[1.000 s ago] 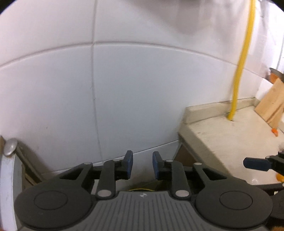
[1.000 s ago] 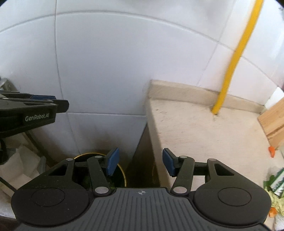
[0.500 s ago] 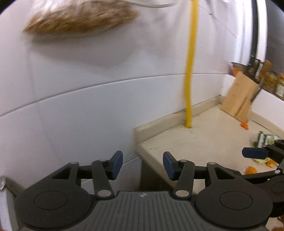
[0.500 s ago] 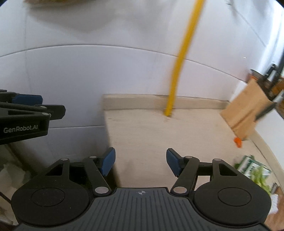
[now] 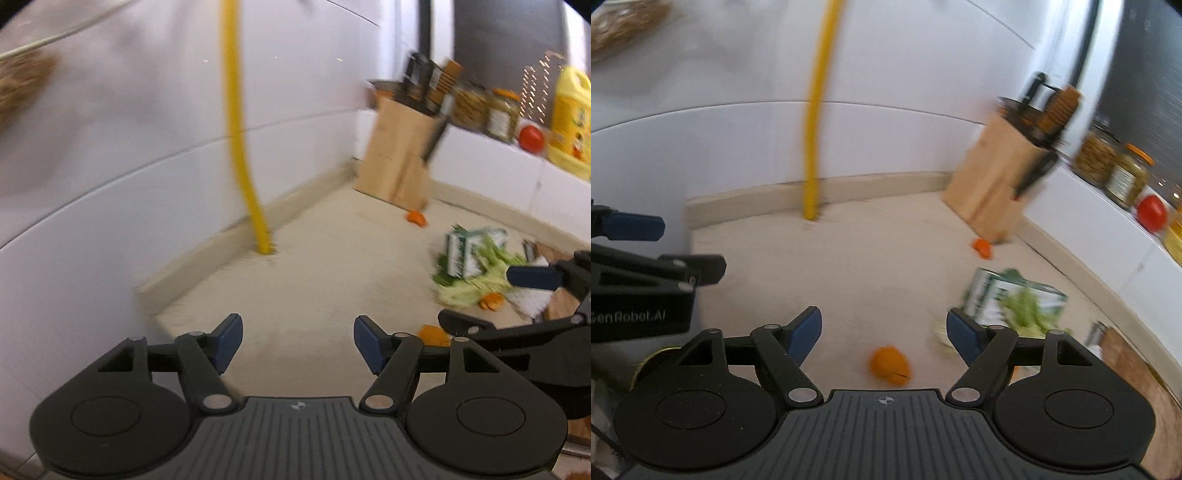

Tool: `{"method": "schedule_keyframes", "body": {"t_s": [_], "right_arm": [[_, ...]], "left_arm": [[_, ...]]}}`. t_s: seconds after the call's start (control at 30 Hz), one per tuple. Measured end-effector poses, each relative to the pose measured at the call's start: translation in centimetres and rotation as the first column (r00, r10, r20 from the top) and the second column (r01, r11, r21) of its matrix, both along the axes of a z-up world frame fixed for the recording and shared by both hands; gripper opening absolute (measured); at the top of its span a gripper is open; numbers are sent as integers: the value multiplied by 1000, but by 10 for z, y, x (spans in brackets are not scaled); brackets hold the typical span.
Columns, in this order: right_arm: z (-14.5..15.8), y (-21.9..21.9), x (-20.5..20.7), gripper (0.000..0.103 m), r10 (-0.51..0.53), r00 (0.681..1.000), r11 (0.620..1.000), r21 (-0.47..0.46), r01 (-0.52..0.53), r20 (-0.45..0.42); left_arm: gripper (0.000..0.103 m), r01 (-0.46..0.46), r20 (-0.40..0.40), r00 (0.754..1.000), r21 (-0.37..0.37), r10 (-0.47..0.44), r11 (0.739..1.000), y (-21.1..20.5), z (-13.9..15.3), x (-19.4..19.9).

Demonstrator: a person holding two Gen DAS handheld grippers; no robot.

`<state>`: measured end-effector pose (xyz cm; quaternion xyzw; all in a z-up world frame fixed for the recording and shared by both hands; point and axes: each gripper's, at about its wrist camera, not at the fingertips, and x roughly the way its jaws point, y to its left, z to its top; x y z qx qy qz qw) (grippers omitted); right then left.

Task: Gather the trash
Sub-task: 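Move both open tools back over the counter toward the lettuce pile, then move both open tools toward the carrot piece and lettuce pile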

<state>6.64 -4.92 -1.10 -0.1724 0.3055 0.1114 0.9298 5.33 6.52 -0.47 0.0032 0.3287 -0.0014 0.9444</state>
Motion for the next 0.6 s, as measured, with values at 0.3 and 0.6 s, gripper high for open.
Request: {"method": "schedule_keyframes", "body": {"t_s": [0.3,0.6], "right_arm": [[-7,-55,16,81,-144,989,990,2,144,-25],[-15,-89,27,81,-234,971,972,-2,234,-53]], "left_arm": [[62,129,-106,986,26,-125,991,-55,-11,37],[62,195,-202,962,26,-186,980,-83,-24,65]]}}
